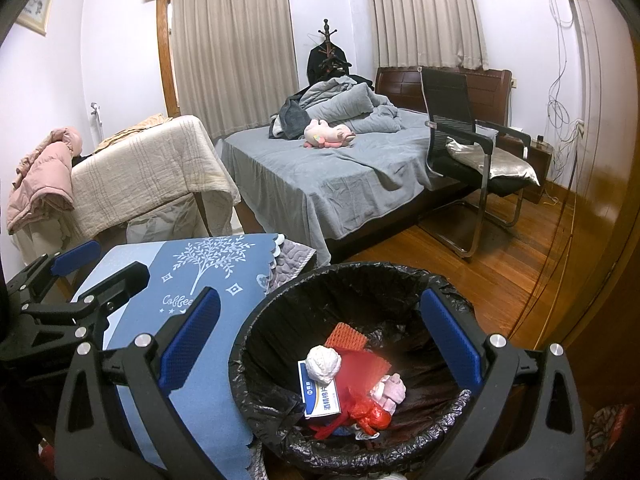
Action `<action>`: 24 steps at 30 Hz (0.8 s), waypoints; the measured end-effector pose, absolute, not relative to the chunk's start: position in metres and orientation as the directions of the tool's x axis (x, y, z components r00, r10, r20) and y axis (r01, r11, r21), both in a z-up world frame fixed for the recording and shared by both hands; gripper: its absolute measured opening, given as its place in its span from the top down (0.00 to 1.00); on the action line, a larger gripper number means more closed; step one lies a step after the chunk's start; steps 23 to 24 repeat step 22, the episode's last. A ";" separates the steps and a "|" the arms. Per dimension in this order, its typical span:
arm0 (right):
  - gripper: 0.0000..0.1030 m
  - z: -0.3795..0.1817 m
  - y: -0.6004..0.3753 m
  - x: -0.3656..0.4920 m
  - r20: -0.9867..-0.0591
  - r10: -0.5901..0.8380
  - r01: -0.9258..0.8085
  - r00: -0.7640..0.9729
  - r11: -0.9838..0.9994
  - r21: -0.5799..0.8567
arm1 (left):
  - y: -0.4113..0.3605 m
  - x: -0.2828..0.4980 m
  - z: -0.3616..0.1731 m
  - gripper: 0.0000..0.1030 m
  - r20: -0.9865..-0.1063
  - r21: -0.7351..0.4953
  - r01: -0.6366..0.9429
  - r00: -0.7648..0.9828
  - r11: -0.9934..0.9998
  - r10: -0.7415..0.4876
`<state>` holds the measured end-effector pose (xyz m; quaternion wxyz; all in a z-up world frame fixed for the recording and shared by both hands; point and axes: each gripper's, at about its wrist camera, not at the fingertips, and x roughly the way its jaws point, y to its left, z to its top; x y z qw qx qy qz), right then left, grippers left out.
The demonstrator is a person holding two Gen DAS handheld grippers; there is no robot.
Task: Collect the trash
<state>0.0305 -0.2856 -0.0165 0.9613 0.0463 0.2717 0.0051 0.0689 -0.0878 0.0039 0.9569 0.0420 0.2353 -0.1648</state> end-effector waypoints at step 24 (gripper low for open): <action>0.05 -0.016 -0.286 0.031 -0.522 0.036 0.015 0.852 0.996 0.092 | -0.080 0.070 0.001 0.06 -0.468 0.005 0.328 0.836 0.945 -0.288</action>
